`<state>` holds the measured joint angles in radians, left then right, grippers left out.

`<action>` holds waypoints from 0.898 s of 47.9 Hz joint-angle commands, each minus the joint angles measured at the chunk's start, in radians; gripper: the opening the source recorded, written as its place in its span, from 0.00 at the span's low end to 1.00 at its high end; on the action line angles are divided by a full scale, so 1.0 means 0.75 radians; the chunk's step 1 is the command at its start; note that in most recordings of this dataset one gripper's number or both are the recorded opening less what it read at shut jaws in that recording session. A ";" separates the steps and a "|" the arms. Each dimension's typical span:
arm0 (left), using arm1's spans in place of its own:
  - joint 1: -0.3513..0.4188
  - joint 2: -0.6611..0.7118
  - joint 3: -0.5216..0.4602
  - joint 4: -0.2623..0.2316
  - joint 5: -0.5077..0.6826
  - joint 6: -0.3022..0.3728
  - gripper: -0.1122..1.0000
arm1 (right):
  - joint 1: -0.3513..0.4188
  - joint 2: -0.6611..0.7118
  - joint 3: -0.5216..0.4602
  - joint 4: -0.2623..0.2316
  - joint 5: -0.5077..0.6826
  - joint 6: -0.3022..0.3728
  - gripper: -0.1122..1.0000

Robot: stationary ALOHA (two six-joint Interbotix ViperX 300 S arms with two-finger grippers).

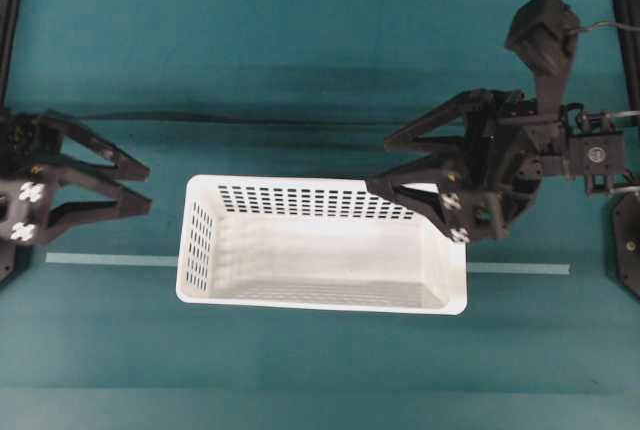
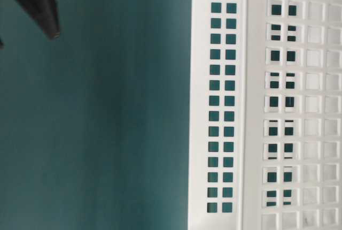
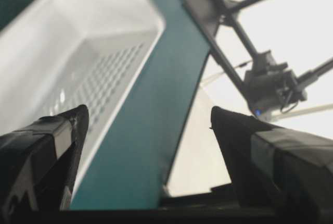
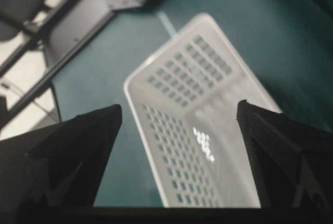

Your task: Lift the white basket with both hands.

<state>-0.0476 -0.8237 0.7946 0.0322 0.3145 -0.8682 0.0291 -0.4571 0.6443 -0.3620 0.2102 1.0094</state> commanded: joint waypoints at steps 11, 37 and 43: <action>0.002 -0.137 -0.008 0.006 -0.029 0.419 0.96 | 0.004 -0.145 0.084 -0.008 -0.258 -0.301 0.95; 0.002 -0.333 0.067 0.006 0.031 0.624 0.96 | 0.010 -0.532 0.245 -0.012 -0.290 -0.554 0.95; 0.002 -0.344 0.072 0.006 0.029 0.638 0.96 | 0.010 -0.587 0.268 -0.012 -0.288 -0.556 0.95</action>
<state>-0.0476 -1.0815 0.8606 0.0337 0.3421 -0.3942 0.0353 -0.8820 0.8452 -0.3682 -0.0015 0.5906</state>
